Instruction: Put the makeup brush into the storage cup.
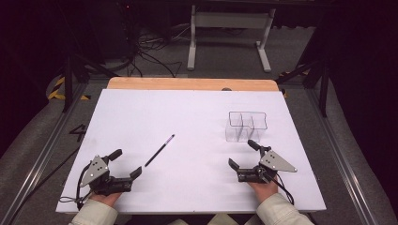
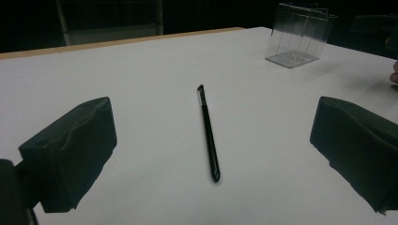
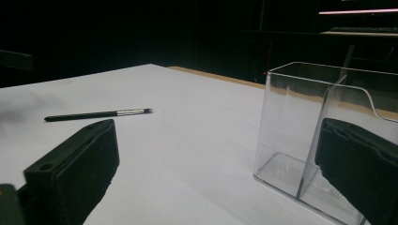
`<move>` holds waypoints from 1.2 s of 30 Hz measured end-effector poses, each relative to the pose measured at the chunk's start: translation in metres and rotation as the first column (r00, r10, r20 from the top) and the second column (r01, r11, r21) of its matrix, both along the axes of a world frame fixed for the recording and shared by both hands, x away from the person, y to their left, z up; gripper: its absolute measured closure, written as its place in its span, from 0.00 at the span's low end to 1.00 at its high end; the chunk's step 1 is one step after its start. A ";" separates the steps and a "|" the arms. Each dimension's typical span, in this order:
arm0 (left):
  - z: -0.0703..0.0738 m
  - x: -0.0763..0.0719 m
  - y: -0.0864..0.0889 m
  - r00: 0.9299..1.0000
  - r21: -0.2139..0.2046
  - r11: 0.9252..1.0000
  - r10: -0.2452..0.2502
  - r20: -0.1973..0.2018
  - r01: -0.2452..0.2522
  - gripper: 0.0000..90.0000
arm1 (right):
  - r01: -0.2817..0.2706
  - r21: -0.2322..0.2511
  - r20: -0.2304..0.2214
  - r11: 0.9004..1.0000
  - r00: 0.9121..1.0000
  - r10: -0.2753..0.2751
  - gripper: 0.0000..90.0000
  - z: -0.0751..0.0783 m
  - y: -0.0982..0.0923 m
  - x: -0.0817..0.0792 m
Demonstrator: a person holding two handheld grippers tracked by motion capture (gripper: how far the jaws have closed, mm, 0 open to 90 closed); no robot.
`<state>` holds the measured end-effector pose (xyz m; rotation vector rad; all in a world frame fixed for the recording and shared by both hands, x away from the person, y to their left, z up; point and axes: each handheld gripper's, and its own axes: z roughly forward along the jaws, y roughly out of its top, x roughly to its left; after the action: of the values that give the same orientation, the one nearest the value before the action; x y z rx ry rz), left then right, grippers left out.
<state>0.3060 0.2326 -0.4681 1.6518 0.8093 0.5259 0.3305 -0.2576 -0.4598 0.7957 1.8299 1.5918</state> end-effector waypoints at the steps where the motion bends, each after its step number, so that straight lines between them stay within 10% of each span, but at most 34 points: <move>1: 0.001 0.000 0.000 1.000 -0.003 1.000 0.003 -0.009 -0.004 0.02 | 0.000 0.002 -0.003 1.000 1.000 0.000 0.01 0.000 0.000 0.000; 36: 0.056 0.048 -0.034 0.996 -0.016 0.997 -0.077 -0.037 0.077 0.02 | -0.006 0.006 -0.010 1.000 1.000 0.006 0.01 0.000 0.001 0.001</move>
<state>0.3544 0.1989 -0.4122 1.6771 0.7720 0.4352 0.3319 -0.2568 -0.4603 0.8031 1.8371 1.6008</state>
